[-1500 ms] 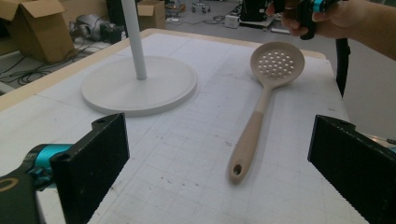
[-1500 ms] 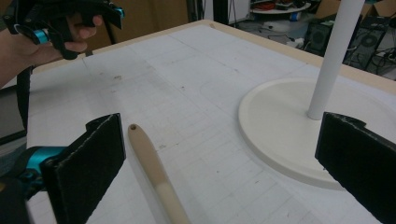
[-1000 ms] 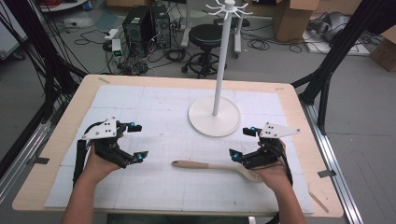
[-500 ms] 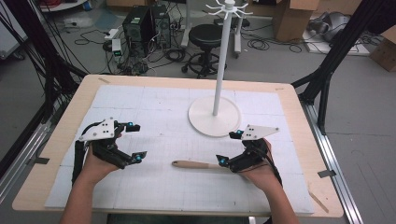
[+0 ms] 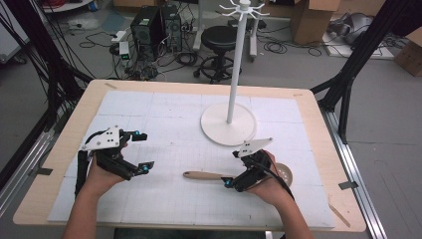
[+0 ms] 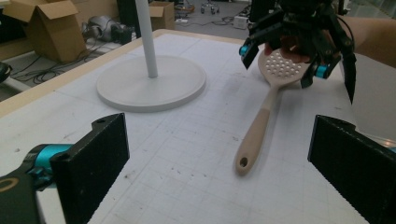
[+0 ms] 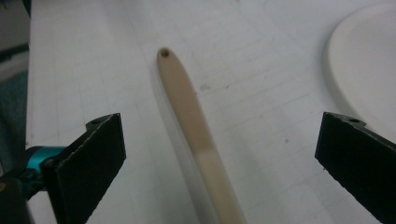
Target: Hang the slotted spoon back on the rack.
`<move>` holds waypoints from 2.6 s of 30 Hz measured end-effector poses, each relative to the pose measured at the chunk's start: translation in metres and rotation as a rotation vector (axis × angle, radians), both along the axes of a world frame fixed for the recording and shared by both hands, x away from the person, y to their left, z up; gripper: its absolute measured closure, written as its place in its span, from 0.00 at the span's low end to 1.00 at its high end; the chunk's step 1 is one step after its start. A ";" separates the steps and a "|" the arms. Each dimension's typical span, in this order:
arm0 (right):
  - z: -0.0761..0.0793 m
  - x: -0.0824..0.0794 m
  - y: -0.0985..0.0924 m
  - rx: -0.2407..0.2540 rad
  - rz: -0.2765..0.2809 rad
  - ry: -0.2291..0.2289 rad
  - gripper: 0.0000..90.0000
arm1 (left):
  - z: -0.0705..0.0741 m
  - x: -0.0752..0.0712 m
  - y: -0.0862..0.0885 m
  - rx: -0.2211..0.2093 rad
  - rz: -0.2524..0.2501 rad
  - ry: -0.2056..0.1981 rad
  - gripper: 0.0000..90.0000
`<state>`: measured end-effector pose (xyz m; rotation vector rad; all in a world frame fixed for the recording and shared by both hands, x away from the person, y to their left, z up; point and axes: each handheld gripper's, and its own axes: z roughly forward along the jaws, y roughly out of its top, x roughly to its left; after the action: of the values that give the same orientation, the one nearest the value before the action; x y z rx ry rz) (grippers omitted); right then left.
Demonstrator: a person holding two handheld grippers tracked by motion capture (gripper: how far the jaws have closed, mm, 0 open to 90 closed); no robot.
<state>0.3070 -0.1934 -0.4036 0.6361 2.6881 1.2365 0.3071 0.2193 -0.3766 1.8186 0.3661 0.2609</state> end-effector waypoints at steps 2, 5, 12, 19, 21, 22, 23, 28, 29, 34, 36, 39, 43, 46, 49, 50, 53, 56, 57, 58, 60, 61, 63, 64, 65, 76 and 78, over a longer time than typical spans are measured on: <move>-0.004 0.000 0.004 -0.040 0.018 0.014 0.06 | 0.000 0.000 0.000 -0.001 -0.001 -0.001 0.07; -0.009 0.002 0.009 -0.083 0.032 0.025 0.07 | 0.001 0.000 0.001 -0.003 0.004 0.000 0.07; -0.015 0.005 0.021 -0.160 0.043 0.014 0.22 | 0.002 -0.002 0.002 -0.002 0.009 -0.004 0.07; -0.012 0.008 0.025 -0.195 0.065 0.027 0.38 | 0.002 0.000 0.004 -0.012 0.011 -0.005 0.07; -0.012 0.008 0.026 -0.214 0.075 0.029 0.39 | 0.003 0.000 0.005 -0.018 0.014 -0.005 0.07; -0.012 0.008 0.027 -0.226 0.075 0.031 0.40 | 0.003 0.001 0.005 -0.017 0.012 -0.007 0.07; -0.013 0.008 0.027 -0.234 0.078 0.026 0.41 | 0.003 0.001 0.005 -0.018 0.015 -0.008 0.07; -0.013 0.008 0.029 -0.257 0.086 0.043 0.49 | 0.005 0.000 0.007 -0.022 0.019 -0.013 0.07; -0.013 0.008 0.030 -0.268 0.090 0.046 0.50 | 0.005 0.000 0.007 -0.023 0.016 -0.013 0.07; -0.014 0.011 0.034 -0.300 0.100 0.046 0.56 | 0.005 0.001 0.008 -0.037 0.012 -0.006 0.07; -0.015 0.012 0.036 -0.327 0.102 0.052 0.58 | 0.005 0.001 0.009 -0.035 0.013 -0.007 0.07; -0.017 0.013 0.037 -0.349 0.115 0.063 0.60 | 0.005 0.001 0.009 -0.037 0.015 -0.006 0.07; -0.016 0.015 0.039 -0.363 0.123 0.076 0.63 | 0.005 0.001 0.008 -0.031 0.011 -0.006 0.07; -0.014 0.016 0.041 -0.380 0.144 0.081 0.71 | 0.005 0.001 0.007 -0.031 0.012 -0.007 0.07; -0.014 0.015 0.042 -0.374 0.150 0.087 0.77 | 0.006 0.000 0.007 -0.031 0.011 -0.010 0.07; -0.014 0.016 0.042 -0.374 0.151 0.086 0.78 | 0.006 0.000 0.007 -0.029 0.009 -0.010 0.07; -0.014 0.016 0.042 -0.381 0.170 0.075 0.79 | 0.006 0.000 0.006 -0.023 0.008 -0.008 0.07; -0.013 0.015 0.043 -0.388 0.183 0.068 0.82 | 0.005 0.000 0.006 -0.017 0.010 -0.009 0.07; -0.013 0.015 0.042 -0.384 0.181 0.072 0.83 | 0.006 0.000 0.006 -0.019 0.009 -0.010 0.07; -0.013 0.015 0.042 -0.382 0.182 0.069 0.83 | 0.006 0.000 0.006 -0.022 0.009 -0.009 0.07; -0.011 0.014 0.041 -0.374 0.185 0.063 0.83 | 0.006 0.000 0.007 -0.023 0.010 -0.011 0.07; -0.009 0.014 0.039 -0.360 0.179 0.060 0.83 | 0.006 0.000 0.007 -0.025 0.010 -0.010 0.07; -0.004 0.014 0.035 -0.327 0.171 0.053 0.83 | 0.006 0.000 0.007 -0.024 0.011 -0.009 0.07; -0.002 0.014 0.033 -0.309 0.167 0.046 0.83 | 0.006 0.001 0.007 -0.025 0.011 -0.009 0.07; 0.002 0.015 0.029 -0.289 0.166 0.033 0.83 | 0.006 0.001 0.007 -0.025 0.010 -0.009 0.07; 0.048 0.015 0.000 -0.105 0.115 -0.046 0.83 | 0.006 0.001 0.007 -0.026 0.015 -0.008 0.07; 0.055 0.015 -0.005 -0.058 0.108 -0.055 0.83 | 0.006 0.001 0.007 -0.025 0.014 -0.008 0.07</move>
<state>0.3222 -0.1987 -0.3487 0.4476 2.7337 1.1766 0.3079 0.2263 -0.3707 1.7907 0.3746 0.2724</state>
